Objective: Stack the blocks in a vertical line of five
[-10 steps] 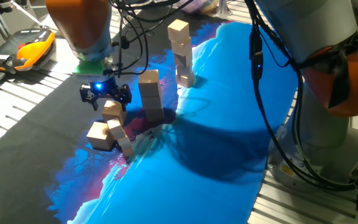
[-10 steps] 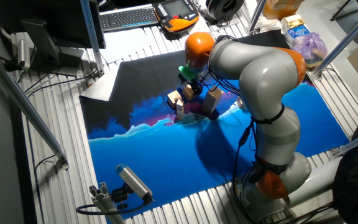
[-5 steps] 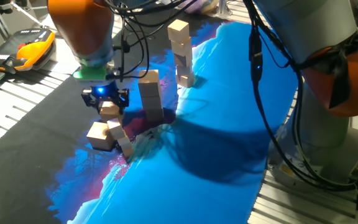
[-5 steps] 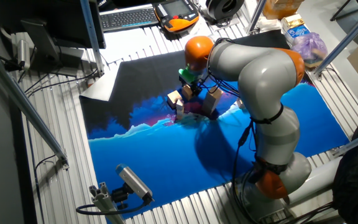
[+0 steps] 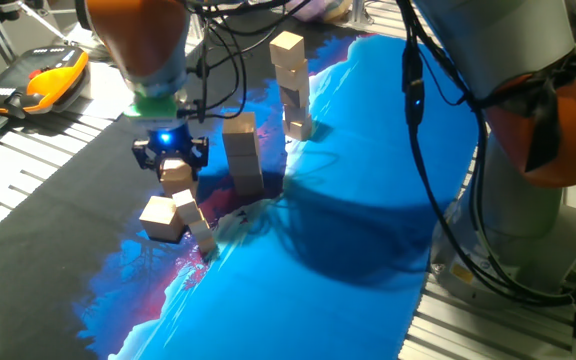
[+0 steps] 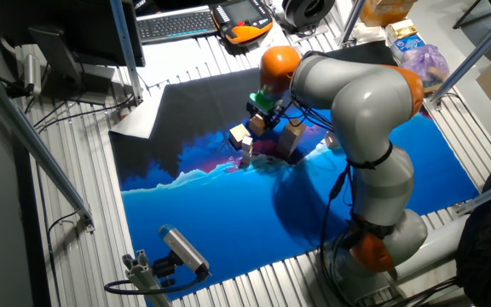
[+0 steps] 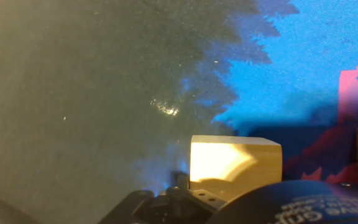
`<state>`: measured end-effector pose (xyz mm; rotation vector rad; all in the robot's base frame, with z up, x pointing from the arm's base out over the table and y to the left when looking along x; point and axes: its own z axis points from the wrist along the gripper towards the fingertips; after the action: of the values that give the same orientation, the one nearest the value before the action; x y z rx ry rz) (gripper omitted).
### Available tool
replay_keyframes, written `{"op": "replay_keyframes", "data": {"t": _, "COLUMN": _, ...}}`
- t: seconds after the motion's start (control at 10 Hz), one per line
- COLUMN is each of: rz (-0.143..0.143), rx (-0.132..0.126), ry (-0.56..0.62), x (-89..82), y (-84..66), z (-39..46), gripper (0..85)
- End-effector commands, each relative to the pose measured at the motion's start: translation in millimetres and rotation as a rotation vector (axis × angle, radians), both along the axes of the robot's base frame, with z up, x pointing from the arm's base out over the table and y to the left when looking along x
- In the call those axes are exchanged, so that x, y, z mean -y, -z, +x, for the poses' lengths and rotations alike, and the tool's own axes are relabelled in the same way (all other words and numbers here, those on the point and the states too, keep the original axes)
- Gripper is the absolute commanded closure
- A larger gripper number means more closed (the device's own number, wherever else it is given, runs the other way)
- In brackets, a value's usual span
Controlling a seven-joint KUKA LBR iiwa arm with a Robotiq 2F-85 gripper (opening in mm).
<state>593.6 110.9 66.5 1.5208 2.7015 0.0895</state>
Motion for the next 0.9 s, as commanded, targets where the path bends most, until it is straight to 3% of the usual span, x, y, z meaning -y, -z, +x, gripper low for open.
{"op": "replay_keyframes", "data": {"t": 0.0, "rz": 0.009, "rx": -0.011, "ry": -0.001, "x": -0.8, "y": -8.9, "z": -1.4, "gripper": 85.0}}
{"op": "replay_keyframes", "data": {"t": 0.2, "rz": 0.007, "rx": -0.030, "ry": -0.009, "x": -0.6, "y": -32.2, "z": -7.3, "gripper": 85.0}}
{"op": "replay_keyframes", "data": {"t": 0.5, "rz": 0.032, "rx": -0.051, "ry": -0.021, "x": 9.1, "y": -72.1, "z": -21.1, "gripper": 85.0}}
{"op": "replay_keyframes", "data": {"t": 0.6, "rz": 0.047, "rx": -0.049, "ry": -0.026, "x": 13.6, "y": -80.0, "z": -24.1, "gripper": 85.0}}
{"op": "replay_keyframes", "data": {"t": 0.8, "rz": 0.054, "rx": -0.034, "ry": -0.006, "x": 12.3, "y": -77.1, "z": -20.6, "gripper": 85.0}}
